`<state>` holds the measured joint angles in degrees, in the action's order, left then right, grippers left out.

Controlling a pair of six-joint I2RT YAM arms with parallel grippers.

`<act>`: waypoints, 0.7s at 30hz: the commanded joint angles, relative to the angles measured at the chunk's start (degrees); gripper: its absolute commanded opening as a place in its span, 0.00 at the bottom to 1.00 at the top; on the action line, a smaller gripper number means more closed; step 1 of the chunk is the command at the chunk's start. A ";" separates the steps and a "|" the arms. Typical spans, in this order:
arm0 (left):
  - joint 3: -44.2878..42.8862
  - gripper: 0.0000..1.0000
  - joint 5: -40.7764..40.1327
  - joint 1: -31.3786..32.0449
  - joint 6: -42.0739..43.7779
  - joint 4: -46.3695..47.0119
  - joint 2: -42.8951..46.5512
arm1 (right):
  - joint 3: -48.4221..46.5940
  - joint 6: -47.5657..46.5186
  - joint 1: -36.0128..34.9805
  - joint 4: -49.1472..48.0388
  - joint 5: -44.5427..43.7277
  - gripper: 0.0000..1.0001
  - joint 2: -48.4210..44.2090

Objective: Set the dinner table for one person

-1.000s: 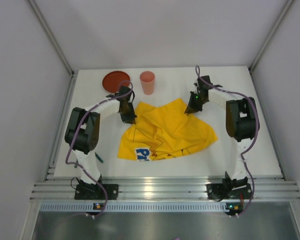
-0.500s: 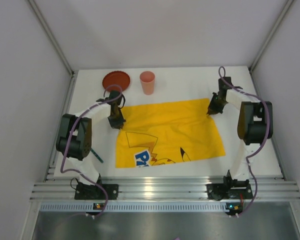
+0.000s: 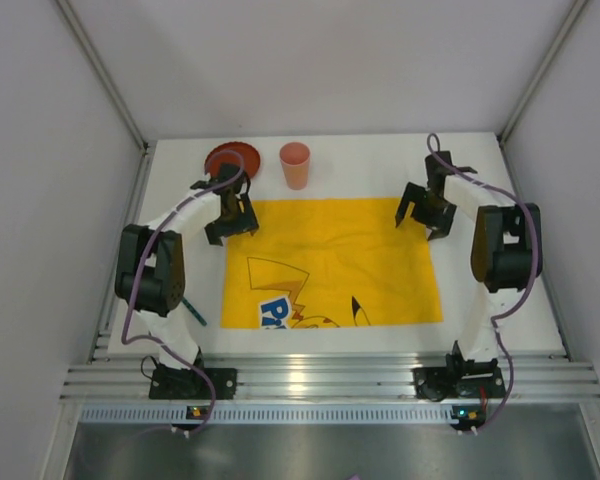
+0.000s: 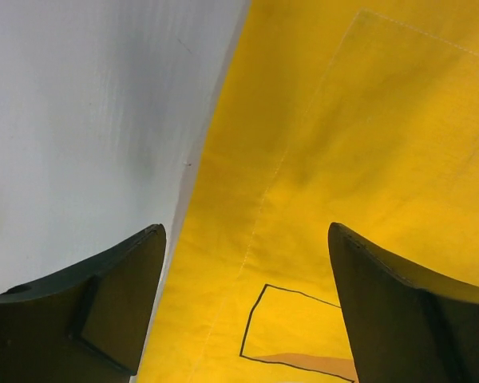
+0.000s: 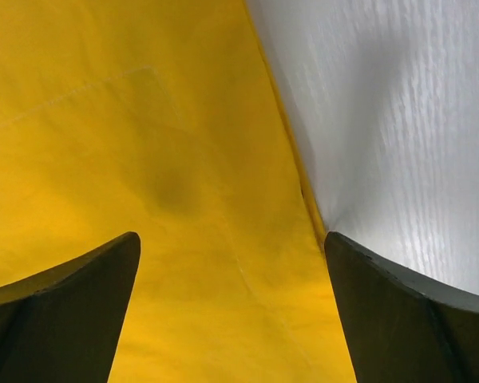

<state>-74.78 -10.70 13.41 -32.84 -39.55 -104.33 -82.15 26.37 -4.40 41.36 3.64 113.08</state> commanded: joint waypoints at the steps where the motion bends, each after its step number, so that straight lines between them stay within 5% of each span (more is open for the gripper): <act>1: -3.17 0.89 -3.35 -0.58 -1.16 -5.09 3.69 | 1.01 -0.44 -0.78 5.75 -5.48 1.00 -9.24; 6: -0.55 0.86 -2.75 1.79 -5.21 -7.04 11.24 | 3.04 -1.94 -3.15 6.19 -6.28 1.00 -19.72; 9: 3.57 0.84 2.16 5.22 -5.48 -3.44 15.03 | 7.69 -1.94 -5.52 1.21 3.16 0.97 -25.44; 12: 9.28 0.83 10.40 7.06 -4.87 5.08 16.36 | 18.22 1.56 -5.79 -9.31 13.11 0.69 -28.61; 13: 10.26 0.83 13.22 7.24 -5.21 7.01 16.18 | 20.95 2.80 -5.88 -11.72 17.76 0.35 -28.61; 16: 12.38 0.83 16.23 7.95 -4.87 11.15 13.55 | 29.66 5.53 -6.32 -19.90 22.37 0.00 -26.34; 21: 12.38 0.81 16.68 8.12 -2.93 13.01 8.28 | 35.21 4.13 -6.49 -23.96 23.34 0.00 -21.59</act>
<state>-62.13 3.40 21.52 -37.19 -31.38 -94.50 -46.85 30.28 -10.50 24.91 22.72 91.24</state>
